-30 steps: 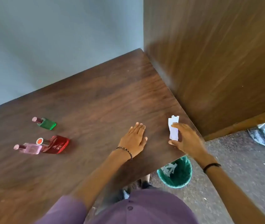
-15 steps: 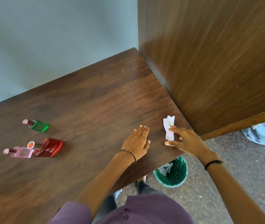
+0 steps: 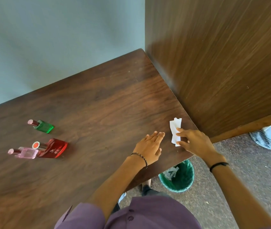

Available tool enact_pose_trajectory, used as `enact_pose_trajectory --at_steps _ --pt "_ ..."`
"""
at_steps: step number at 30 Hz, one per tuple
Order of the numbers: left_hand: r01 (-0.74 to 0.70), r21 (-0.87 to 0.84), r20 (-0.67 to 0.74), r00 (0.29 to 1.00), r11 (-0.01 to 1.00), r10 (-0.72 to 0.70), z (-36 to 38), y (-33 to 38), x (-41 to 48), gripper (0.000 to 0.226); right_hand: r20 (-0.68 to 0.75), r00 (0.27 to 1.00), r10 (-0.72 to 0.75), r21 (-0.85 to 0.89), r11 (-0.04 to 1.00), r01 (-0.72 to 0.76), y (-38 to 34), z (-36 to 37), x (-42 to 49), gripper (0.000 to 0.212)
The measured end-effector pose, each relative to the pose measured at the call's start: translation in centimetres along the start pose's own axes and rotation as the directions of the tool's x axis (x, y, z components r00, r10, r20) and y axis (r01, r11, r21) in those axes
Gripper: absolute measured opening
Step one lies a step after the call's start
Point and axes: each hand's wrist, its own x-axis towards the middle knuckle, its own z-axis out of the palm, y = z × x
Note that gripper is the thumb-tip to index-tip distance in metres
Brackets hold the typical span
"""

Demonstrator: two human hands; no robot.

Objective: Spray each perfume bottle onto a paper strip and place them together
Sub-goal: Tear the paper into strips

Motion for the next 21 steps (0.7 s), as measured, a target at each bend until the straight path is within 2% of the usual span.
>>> enact_pose_trajectory --at_steps 5,10,17,21 --pt "-0.004 0.033 0.039 0.999 0.999 0.003 0.1 -0.6 -0.1 0.065 0.024 1.0 0.002 -0.044 0.999 -0.001 -0.2 -0.2 -0.3 0.062" --pt "-0.022 0.063 0.072 0.997 0.998 0.018 0.1 -1.0 0.0 0.064 0.058 0.998 -0.013 -0.082 0.996 0.018 -0.1 -0.3 -0.2 0.051" --pt "-0.036 0.073 0.113 0.993 0.997 0.028 0.0 -1.5 0.3 0.06 0.161 0.982 -0.094 0.032 0.995 0.09 0.9 -0.9 -0.4 0.044" --pt "-0.038 0.066 0.129 0.991 0.997 0.03 -0.1 -1.6 0.4 0.059 0.116 0.989 -0.092 0.065 0.994 0.085 1.0 -0.5 -0.3 0.038"
